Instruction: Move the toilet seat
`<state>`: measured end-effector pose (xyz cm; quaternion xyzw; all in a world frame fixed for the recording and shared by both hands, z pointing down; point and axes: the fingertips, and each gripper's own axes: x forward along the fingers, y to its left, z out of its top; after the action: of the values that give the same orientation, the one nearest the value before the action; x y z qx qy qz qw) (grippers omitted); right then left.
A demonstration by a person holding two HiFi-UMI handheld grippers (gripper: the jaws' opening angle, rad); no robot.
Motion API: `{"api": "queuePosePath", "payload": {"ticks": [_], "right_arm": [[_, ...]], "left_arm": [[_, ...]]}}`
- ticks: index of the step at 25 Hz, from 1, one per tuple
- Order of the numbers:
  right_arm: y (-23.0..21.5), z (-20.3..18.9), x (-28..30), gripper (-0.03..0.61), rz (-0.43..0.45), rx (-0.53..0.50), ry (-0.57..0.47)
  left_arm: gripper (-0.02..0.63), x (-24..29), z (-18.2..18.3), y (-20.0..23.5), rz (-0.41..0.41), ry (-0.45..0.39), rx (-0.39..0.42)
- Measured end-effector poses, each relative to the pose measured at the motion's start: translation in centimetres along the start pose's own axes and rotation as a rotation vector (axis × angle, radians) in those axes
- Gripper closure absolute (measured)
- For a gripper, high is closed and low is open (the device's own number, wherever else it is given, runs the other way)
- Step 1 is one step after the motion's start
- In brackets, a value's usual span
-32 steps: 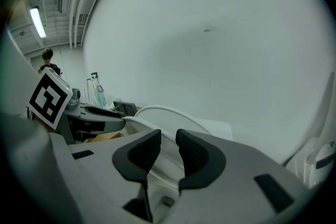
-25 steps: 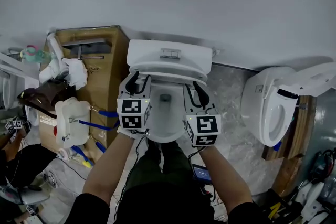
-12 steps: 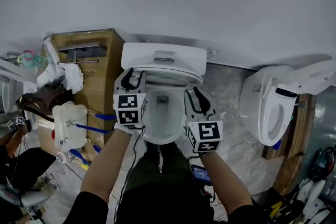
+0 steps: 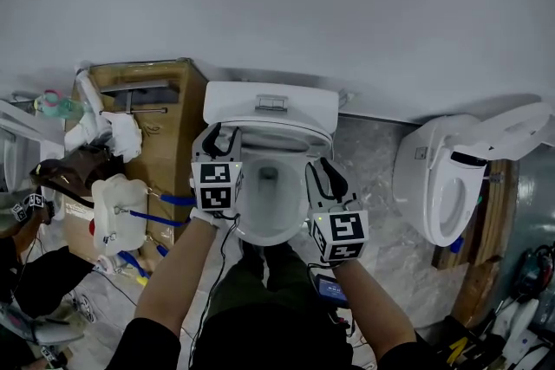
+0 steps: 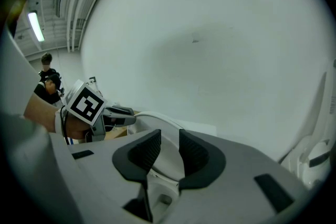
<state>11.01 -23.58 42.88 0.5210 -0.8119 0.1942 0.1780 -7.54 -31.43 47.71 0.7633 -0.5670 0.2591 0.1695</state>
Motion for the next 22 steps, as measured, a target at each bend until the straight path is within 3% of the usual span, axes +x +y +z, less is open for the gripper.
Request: {"api": "queuePosePath", "payload": {"ticks": [5,12,17,22], "right_arm": [[0.2,0.7,-2.0,0.453,-0.001,0.022,0.013],[2.6,3.6,-6.5,0.454,0.012,0.037,0.007],[4.4,6.3,-9.4,0.456,-0.013,0.124,-0.057],[7.4,10.4,-12.8,0.474,-0.006,0.124,-0.151]], "left_arm": [[0.445,-4.7,0.0,-0.6,-0.049,-0.010,-0.077],[0.445,-14.9,1.6,-3.9,-0.228,-0.060,-0.197],[0.445,-21.3,2.9,-5.1,-0.328,-0.096,-0.208],[0.445,-26.8,5.8,-3.5,-0.320,-0.200,-0.173]]}}
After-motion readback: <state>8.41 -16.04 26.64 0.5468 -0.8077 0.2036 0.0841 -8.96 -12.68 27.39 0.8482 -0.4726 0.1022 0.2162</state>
